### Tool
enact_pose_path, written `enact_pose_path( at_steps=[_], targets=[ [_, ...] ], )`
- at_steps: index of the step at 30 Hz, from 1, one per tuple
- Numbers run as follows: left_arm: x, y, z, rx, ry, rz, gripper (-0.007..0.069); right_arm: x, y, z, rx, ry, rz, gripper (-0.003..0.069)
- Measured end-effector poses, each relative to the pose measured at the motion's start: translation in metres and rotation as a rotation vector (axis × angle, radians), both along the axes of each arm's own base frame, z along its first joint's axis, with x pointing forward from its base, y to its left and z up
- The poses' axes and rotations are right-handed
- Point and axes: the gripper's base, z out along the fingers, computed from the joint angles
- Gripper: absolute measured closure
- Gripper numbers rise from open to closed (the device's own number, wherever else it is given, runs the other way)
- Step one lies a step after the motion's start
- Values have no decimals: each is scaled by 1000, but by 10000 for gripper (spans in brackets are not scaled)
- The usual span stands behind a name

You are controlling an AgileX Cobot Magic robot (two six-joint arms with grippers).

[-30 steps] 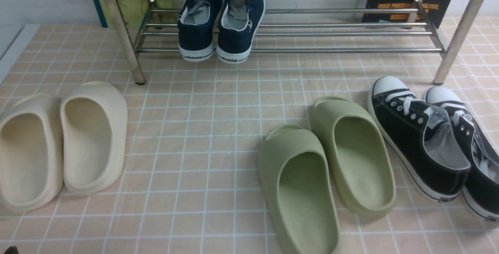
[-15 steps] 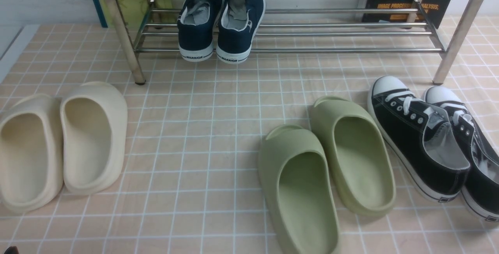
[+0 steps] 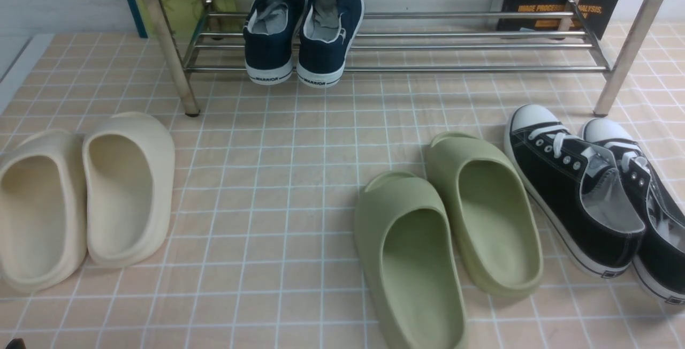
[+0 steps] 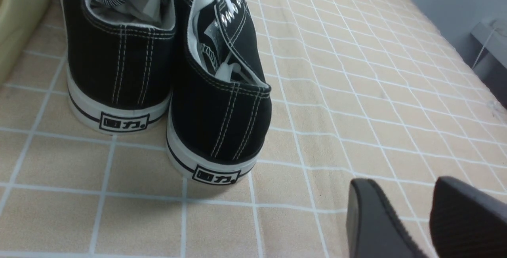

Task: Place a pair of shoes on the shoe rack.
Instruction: Use the right arm to grab the shoe closest to it

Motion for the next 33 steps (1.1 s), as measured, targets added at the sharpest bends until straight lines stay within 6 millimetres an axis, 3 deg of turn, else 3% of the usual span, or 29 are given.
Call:
enact_pose_path(
  at_steps=[10, 19, 33],
  targets=[
    [0, 0, 0, 0, 0, 0, 388, 0, 0, -1, 8, 7, -3, 419],
    [0, 0, 0, 0, 0, 0, 388, 1, 8, -1, 256, -22, 20, 419],
    [0, 0, 0, 1, 0, 0, 388, 1, 9, -1, 274, -24, 22, 419]
  ],
)
